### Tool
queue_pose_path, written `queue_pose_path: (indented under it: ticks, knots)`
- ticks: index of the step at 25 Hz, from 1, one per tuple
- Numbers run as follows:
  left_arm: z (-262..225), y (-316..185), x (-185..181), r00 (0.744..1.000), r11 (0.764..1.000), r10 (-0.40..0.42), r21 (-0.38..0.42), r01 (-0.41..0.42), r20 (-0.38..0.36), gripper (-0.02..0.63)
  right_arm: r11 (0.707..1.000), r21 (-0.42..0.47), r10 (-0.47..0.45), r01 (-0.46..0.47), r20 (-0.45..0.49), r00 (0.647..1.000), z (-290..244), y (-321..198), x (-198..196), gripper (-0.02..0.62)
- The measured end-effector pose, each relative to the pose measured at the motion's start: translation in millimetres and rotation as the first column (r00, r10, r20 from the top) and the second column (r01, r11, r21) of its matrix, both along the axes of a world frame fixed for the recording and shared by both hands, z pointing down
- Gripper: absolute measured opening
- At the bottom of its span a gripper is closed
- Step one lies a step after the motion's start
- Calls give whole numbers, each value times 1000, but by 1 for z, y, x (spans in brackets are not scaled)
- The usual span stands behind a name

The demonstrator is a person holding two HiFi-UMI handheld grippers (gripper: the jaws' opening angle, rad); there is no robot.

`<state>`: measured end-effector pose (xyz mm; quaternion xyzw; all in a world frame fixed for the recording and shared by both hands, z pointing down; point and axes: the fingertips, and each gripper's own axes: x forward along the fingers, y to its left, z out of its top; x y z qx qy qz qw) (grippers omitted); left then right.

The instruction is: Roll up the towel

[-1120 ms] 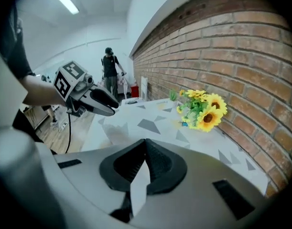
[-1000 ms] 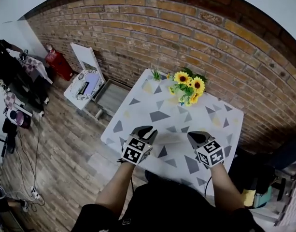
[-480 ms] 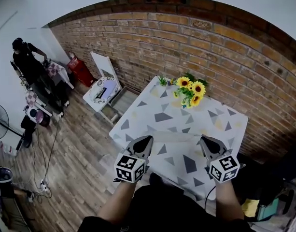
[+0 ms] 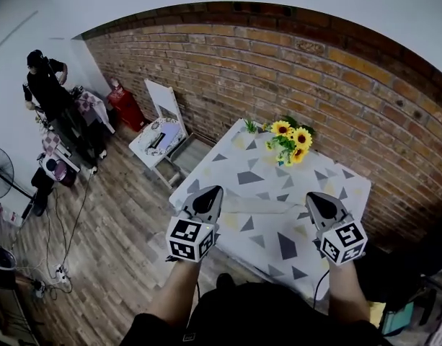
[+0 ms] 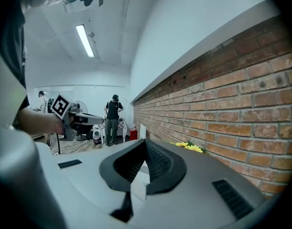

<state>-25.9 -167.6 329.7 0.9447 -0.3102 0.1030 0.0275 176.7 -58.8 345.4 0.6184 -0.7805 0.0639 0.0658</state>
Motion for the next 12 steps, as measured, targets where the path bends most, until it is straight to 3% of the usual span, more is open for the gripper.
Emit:
queue_pose_path:
  ticks: [6, 12]
  knots:
    - [-3, -8, -10, 998, 998, -56, -16, 56, -25, 18, 997, 15, -74, 74, 5, 997, -6, -3, -27, 15]
    - [3, 5, 9, 999, 999, -53, -9, 53, -6, 18, 997, 10, -81, 81, 10, 997, -4, 6, -21, 15]
